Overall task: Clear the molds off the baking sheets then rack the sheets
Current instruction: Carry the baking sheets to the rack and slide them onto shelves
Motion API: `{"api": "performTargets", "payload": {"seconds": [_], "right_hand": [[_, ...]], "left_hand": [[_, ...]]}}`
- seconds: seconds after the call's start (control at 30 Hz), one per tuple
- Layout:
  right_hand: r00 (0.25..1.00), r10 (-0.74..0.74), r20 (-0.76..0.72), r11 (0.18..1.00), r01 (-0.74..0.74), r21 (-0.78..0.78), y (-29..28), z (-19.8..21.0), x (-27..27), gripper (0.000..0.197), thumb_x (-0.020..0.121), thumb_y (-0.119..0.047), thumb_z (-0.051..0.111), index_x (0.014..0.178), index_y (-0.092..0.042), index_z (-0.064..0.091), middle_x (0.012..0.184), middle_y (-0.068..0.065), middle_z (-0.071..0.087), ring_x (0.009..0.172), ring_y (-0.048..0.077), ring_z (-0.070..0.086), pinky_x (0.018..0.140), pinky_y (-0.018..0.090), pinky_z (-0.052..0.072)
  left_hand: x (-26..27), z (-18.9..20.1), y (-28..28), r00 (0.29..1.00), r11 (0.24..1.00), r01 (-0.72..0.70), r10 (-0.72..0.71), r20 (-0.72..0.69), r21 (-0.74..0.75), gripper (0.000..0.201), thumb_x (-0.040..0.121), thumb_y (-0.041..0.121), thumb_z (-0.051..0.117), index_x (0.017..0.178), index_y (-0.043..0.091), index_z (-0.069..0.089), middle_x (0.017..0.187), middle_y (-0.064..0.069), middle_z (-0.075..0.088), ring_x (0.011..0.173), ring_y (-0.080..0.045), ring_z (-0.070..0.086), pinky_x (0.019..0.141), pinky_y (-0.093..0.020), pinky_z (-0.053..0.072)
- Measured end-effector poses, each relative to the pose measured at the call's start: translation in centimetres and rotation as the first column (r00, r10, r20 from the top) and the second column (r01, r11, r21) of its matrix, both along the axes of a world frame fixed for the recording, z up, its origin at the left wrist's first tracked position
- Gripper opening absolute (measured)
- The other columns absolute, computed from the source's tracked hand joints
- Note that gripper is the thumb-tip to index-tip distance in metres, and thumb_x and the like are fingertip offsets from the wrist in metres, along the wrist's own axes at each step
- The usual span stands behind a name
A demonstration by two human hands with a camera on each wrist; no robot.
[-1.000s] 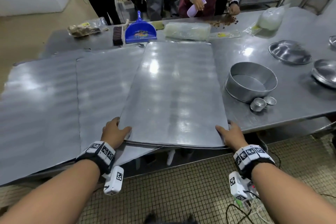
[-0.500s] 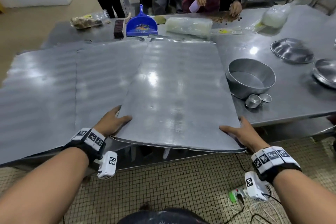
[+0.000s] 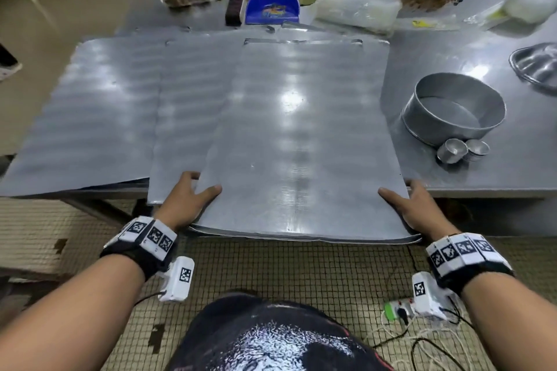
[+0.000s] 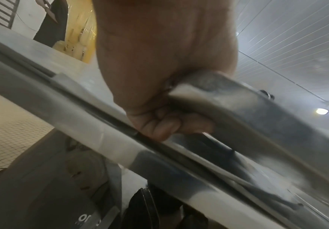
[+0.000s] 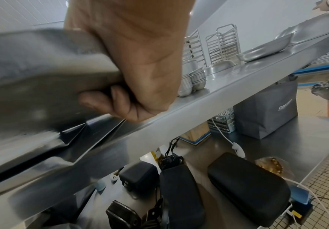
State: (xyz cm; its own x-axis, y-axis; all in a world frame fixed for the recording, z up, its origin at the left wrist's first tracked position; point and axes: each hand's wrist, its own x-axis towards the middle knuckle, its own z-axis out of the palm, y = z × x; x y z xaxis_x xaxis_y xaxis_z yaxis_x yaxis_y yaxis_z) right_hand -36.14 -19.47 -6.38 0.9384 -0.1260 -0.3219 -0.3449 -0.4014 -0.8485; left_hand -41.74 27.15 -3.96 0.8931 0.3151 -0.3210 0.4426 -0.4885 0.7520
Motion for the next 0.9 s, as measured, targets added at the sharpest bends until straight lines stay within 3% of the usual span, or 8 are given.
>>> {"api": "performTargets", "payload": {"seconds": [0.23,0.37,0.47,0.57,0.67,0.73,0.8,0.9], "right_hand": [[0.998,0.035,-0.056,0.998,-0.031,0.060,0.5,-1.5,-0.8,0.062,0.081,-0.035,0.081,0.130,-0.017,0.048,0.112,-0.001,0.064,0.095,0.016,0.067,0.073,0.030,0.053],[0.998,0.029,-0.057,0.997,-0.025,0.079,0.4,-1.8,-0.8,0.066,0.076,-0.035,0.084,0.128,-0.016,0.049,0.111,-0.002,0.065,0.095,0.019,0.069,0.078,0.034,0.056],[0.998,0.029,-0.062,0.989,-0.020,0.148,0.5,-2.0,-0.7,0.071,0.067,-0.038,0.084,0.125,-0.015,0.050,0.107,-0.001,0.067,0.086,0.013,0.073,0.067,0.024,0.057],[0.996,0.031,-0.079,0.980,-0.015,0.197,0.4,-2.2,-0.1,0.059,0.083,-0.029,0.079,0.130,-0.013,0.047,0.114,0.001,0.066,0.095,0.013,0.070,0.072,0.023,0.056],[0.997,0.027,-0.073,0.980,-0.012,0.200,0.7,-2.4,1.2,0.041,0.093,-0.032,0.069,0.125,-0.020,0.045,0.114,-0.003,0.063,0.093,0.010,0.066,0.068,0.016,0.052],[0.998,-0.002,-0.065,0.979,0.015,0.204,1.0,-2.6,2.0,0.035,0.097,-0.032,0.064,0.124,-0.021,0.046,0.117,0.000,0.064,0.101,0.013,0.066,0.081,0.024,0.052],[0.999,-0.007,-0.051,0.984,0.016,0.177,1.2,-3.1,2.4,0.033,0.097,-0.034,0.062,0.123,-0.022,0.046,0.119,0.001,0.063,0.109,0.018,0.064,0.090,0.032,0.050],[1.000,0.003,-0.010,0.995,-0.002,0.096,1.6,-2.7,2.3,0.030,0.098,-0.036,0.060,0.121,-0.020,0.048,0.115,-0.002,0.061,0.106,0.017,0.061,0.088,0.032,0.046]], "left_hand": [[-4.1,-3.1,-0.3,0.993,0.992,-0.117,0.117,-0.004,-0.046,0.060,0.083,0.040,0.079,0.125,0.014,0.044,0.116,-0.003,0.062,0.110,-0.024,0.062,0.098,-0.043,0.051],[-4.4,-3.6,-0.5,0.989,0.988,-0.146,0.146,0.012,-0.048,0.075,0.084,0.038,0.079,0.140,0.016,0.034,0.127,-0.001,0.054,0.115,-0.023,0.057,0.103,-0.042,0.047],[-4.2,-3.3,-0.8,0.990,0.990,-0.138,0.139,0.021,-0.037,0.080,0.086,0.037,0.077,0.147,0.018,0.029,0.129,0.005,0.046,0.115,-0.020,0.053,0.099,-0.036,0.045],[-3.1,-2.9,-0.7,0.992,0.991,-0.122,0.123,0.016,-0.061,0.074,0.088,0.038,0.075,0.148,0.020,0.035,0.137,0.009,0.046,0.119,-0.014,0.051,0.095,-0.029,0.044],[-1.5,-2.5,-0.8,0.989,0.982,-0.141,0.144,0.020,-0.124,0.067,0.089,0.037,0.073,0.146,0.020,0.042,0.139,0.005,0.054,0.120,-0.017,0.057,0.092,-0.026,0.049],[-0.9,-2.3,-1.0,0.986,0.975,-0.159,0.166,0.032,-0.152,0.059,0.092,0.029,0.072,0.143,0.018,0.045,0.134,0.005,0.056,0.116,-0.015,0.058,0.084,-0.016,0.049],[-0.8,-2.6,-1.0,0.978,0.957,-0.191,0.204,0.041,-0.220,0.058,0.091,0.027,0.073,0.142,0.021,0.046,0.135,0.004,0.058,0.118,-0.017,0.060,0.093,-0.026,0.052],[-1.1,-2.8,-1.0,0.972,0.943,-0.209,0.230,0.053,-0.259,0.055,0.091,0.021,0.073,0.141,0.021,0.050,0.132,0.003,0.061,0.115,-0.015,0.062,0.099,-0.036,0.051]]}}
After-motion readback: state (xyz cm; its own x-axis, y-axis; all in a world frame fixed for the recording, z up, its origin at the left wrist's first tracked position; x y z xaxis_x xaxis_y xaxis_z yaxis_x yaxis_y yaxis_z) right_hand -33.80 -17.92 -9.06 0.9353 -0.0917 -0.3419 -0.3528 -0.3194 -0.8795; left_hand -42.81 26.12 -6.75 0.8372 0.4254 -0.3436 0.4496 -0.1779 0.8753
